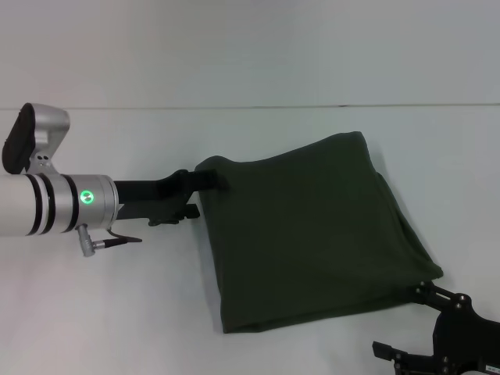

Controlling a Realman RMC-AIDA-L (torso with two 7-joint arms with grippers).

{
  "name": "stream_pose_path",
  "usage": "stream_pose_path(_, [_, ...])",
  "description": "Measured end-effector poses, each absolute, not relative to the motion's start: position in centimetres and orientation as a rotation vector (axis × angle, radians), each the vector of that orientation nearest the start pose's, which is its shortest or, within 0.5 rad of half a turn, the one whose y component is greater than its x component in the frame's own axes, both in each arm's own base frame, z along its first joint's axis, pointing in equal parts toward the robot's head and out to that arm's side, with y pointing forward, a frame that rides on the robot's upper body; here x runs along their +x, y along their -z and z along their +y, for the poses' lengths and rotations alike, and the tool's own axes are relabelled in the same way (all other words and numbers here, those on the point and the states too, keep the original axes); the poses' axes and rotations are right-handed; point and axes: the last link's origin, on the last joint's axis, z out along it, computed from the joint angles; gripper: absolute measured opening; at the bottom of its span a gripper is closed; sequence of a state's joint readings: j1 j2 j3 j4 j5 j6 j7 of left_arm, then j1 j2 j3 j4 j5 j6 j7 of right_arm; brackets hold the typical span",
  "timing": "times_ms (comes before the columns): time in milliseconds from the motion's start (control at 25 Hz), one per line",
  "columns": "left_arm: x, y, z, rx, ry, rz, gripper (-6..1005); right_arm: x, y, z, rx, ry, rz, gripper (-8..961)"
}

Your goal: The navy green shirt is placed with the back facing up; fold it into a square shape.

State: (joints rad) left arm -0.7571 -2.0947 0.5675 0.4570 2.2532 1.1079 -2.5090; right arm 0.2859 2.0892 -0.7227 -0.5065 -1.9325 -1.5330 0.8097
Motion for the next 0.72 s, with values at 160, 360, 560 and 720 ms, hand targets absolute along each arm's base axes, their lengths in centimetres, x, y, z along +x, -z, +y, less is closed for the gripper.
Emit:
stream_pose_path(160, [-25.7, 4.1, 39.8, 2.281, -0.746, 2.416, 888, 33.0, 3.1, 24.4, -2.662, -0.616, 0.323, 915])
stream_pose_path(360, [-25.3, 4.4, 39.9, 2.311, -0.708, 2.400, 888, 32.8, 3.1, 24.6, -2.662, -0.618, 0.321, 914])
stream_pose_path(560, [-25.1, 4.8, 39.9, 2.319, -0.702, 2.393, 888, 32.8, 3.0, 24.8, -2.659, -0.620, 0.320, 914])
stream_pose_path(720, [-24.5, 5.0, 40.0, 2.356, -0.743, 2.343, 887, 32.8, 3.1, 24.8, -2.657, -0.622, 0.325, 914])
